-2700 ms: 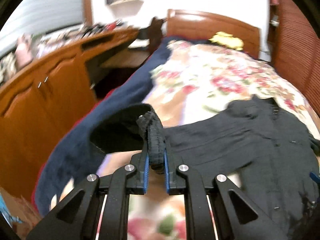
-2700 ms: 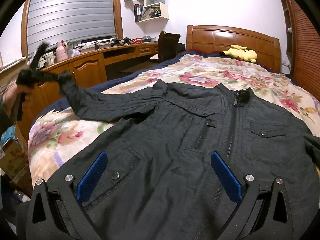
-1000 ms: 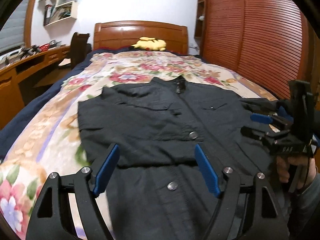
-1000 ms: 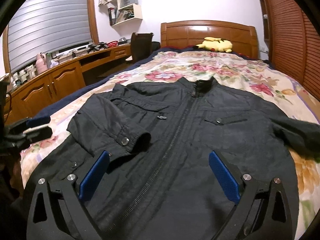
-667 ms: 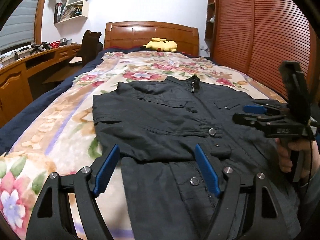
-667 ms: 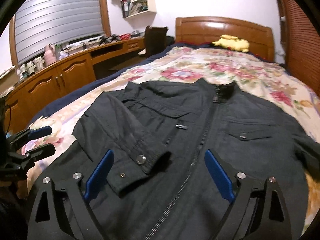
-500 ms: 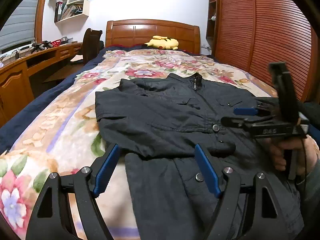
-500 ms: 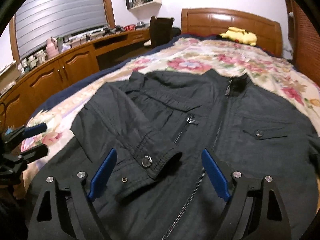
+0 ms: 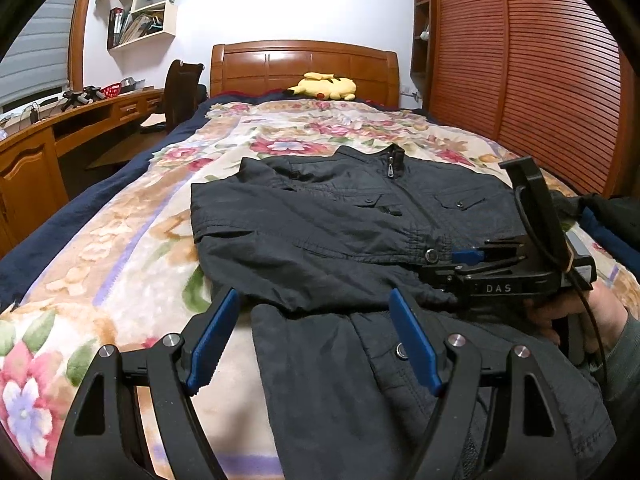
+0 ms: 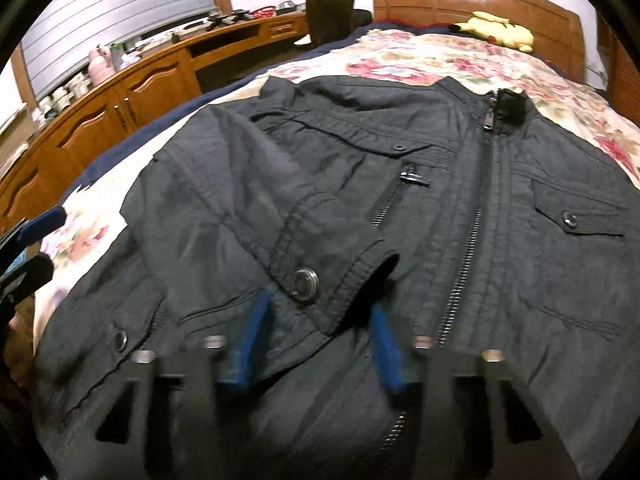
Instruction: Fold large clothes
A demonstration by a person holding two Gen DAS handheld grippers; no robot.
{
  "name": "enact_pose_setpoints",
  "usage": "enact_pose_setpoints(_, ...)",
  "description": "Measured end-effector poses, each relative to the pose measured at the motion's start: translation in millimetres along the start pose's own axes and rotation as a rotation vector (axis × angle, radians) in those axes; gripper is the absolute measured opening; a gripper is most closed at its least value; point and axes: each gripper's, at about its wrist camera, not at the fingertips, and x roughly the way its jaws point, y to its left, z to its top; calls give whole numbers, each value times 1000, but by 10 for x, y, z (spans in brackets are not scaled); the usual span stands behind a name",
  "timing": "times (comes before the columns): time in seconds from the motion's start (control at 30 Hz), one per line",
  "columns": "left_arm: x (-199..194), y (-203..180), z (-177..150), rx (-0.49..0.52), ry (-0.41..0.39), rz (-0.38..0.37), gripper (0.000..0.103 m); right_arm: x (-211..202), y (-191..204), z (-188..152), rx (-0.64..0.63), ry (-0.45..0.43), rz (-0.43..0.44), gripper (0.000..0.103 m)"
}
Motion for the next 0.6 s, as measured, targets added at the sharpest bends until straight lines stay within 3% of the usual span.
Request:
enact_pose_setpoints(0.07,3,22,-8,-7,-1,8,78,-30,-2,-4,1,-13,10,23)
enact_pose_setpoints(0.17,15,51,-12,-19,3,11,78,-109,45,-36,-16,-45,27,13)
enact_pose_setpoints(0.47,-26,48,-7,1,-16,5,78,-608,93,-109,-5,-218,-50,7)
enact_pose_setpoints(0.6,-50,10,29,4,-32,-15,78,-887,106,-149,-27,-243,-109,7)
